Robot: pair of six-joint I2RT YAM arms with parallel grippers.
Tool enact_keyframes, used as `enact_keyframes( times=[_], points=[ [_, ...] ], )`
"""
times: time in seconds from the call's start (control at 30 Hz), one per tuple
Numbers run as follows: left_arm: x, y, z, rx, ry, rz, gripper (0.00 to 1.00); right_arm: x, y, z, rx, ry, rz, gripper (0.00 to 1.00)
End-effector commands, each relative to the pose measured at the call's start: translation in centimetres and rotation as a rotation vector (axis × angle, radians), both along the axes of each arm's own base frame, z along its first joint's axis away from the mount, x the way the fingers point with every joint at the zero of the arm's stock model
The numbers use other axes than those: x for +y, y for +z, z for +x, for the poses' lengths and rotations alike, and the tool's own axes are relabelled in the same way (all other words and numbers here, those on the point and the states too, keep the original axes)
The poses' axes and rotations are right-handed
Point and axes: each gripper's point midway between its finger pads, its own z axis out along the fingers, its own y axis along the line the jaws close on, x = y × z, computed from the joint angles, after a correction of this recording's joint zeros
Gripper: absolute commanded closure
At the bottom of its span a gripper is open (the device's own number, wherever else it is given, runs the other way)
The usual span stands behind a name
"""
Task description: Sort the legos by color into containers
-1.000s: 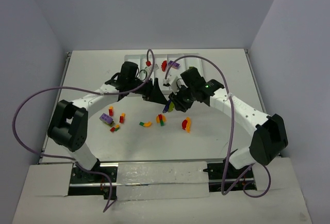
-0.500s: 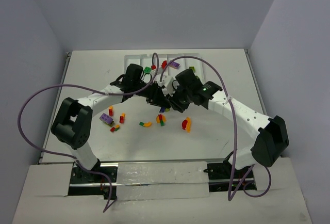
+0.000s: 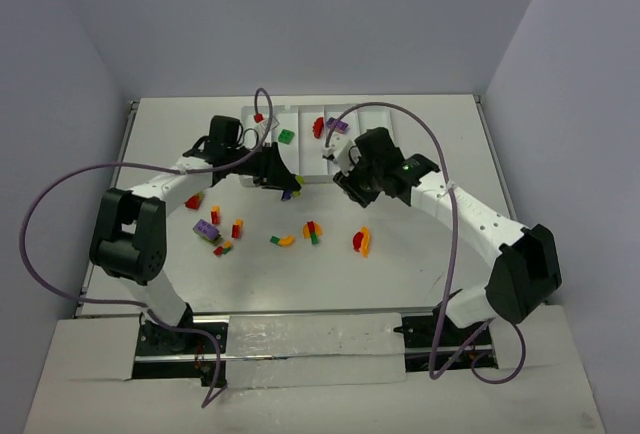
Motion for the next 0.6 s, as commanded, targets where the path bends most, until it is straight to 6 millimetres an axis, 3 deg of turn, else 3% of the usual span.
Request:
enact_keyframes(
  times=[0.0,0.17,0.2,0.33,0.4,0.47,0.57],
  points=[
    [1.4,2.2,0.6,-0.171,0.019,0.034,0.96,0.3,2.0,4.2,-0.009,-0.047,0.108,1.0],
    [2.6,1.8,2.3,-0.281,0.098,0.128,0.96,1.4,0.8,7.8,0.076,-0.1,0.159,1.0],
    [2.8,1.9,2.6,-0.298,0.116,0.144,0.96,1.7,1.3,8.9,0.066,-0.113,0.171,1.0],
    [4.0,1.6,4.2,-0.359,0.199,0.227,0.97,2.2,-0.4,12.7,0.078,-0.201,0.148,0.99],
    [4.3,1.5,4.5,-0.365,0.219,0.238,0.99,2.0,-0.5,15.0,0.059,-0.265,0.135,0.97],
    [4.4,1.5,4.6,-0.371,0.229,0.24,1.0,1.7,-2.6,17.0,0.078,-0.334,0.101,0.94],
    [4.5,1.4,4.7,-0.374,0.233,0.249,1.0,1.6,-2.4,19.1,0.057,-0.382,0.097,0.92]
  ],
)
